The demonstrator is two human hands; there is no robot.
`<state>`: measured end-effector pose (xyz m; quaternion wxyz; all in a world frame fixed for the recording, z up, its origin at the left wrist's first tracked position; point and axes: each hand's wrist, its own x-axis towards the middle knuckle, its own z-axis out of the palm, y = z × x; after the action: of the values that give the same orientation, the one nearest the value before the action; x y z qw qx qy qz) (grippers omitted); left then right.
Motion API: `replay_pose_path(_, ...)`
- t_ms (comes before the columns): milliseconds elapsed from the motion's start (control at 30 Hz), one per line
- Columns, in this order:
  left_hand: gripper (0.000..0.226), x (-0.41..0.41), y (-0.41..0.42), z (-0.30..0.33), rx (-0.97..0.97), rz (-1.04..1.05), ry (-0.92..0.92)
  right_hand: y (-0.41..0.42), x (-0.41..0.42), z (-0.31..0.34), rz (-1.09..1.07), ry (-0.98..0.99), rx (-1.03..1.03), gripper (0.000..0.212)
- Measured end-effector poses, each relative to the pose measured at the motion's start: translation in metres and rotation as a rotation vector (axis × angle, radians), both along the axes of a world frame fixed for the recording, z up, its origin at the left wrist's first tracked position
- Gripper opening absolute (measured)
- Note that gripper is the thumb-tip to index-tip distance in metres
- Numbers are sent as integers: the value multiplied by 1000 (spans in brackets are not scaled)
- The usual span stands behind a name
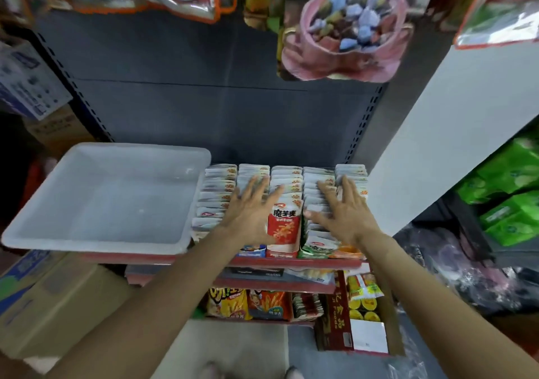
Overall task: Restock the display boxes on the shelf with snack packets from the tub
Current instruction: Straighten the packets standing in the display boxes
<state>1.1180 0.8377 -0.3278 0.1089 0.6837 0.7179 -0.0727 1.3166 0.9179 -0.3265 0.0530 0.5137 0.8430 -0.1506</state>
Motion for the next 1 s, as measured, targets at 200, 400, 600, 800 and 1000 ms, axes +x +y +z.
replay_pose_path(200,74,44,13,17,309,46,-166,19,20,-3,-94,338,77,59)
replay_pose_path(400,116,82,38,12,20,-202,-154,40,65,-27,-63,221,58,118)
replay_pose_path(600,99,97,55,11,106,-114,-309,36,67,-49,-286,593,-152,118)
replay_pose_path(800,100,116,108,8,160,-83,-184,38,76,-62,-367,417,-389,93)
replay_pose_path(1000,94,121,134,7,97,-83,-199,33,70,-81,-371,333,-258,59)
